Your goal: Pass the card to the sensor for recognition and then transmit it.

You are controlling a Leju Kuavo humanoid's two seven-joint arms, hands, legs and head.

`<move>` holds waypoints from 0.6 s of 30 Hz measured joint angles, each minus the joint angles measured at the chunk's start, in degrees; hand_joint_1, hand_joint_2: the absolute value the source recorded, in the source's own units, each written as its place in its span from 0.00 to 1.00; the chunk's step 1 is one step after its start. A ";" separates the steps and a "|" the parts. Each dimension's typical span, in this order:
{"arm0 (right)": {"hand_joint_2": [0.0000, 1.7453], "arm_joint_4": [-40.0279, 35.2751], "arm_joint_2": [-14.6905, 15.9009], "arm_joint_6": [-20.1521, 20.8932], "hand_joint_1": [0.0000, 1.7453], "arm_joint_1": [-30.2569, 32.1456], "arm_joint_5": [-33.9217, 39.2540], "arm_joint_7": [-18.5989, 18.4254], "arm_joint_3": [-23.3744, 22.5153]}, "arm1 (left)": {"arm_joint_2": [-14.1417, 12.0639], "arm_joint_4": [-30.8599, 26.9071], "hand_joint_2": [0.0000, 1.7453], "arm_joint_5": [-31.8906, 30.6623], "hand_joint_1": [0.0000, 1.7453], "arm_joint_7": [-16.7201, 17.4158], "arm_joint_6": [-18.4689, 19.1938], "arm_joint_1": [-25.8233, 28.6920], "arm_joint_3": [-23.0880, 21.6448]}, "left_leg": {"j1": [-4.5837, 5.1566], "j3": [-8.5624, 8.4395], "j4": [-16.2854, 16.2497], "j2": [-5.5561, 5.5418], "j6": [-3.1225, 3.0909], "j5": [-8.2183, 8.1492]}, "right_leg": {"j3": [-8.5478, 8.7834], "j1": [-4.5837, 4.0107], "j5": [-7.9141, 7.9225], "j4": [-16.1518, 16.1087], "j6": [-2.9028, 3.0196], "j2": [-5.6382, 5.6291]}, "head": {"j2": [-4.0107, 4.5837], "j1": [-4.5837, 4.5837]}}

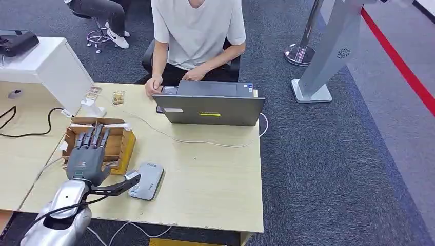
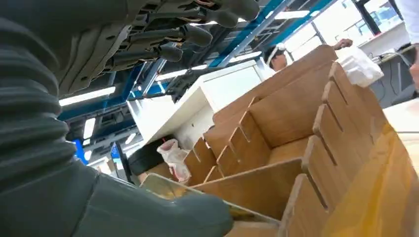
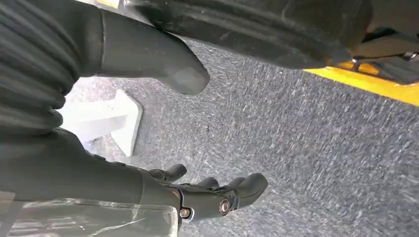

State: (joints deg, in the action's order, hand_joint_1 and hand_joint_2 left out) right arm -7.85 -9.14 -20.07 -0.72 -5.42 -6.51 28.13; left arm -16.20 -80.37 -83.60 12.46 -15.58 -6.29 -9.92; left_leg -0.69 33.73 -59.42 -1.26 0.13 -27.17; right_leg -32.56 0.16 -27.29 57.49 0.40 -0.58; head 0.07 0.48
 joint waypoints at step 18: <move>1.00 -0.07 -0.15 -0.31 0.00 -0.26 -0.59 -1.03 0.55 | 0.57 -0.48 1.00 -0.44 0.00 0.96 2.01 1.26 0.68 | 0.00 0.02 0.00 -0.01 0.00 0.00 | 0.01 0.00 0.00 0.00 0.00 0.03 | 0.00 0.00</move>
State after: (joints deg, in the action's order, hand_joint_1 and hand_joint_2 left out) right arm -7.91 -9.29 -20.37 -0.98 -6.01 -7.54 28.68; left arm -15.63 -80.85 -84.04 13.42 -13.57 -5.03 -9.24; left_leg -0.69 33.75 -59.42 -1.27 0.13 -27.17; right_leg -32.56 0.16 -27.29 57.49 0.40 -0.55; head 0.07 0.48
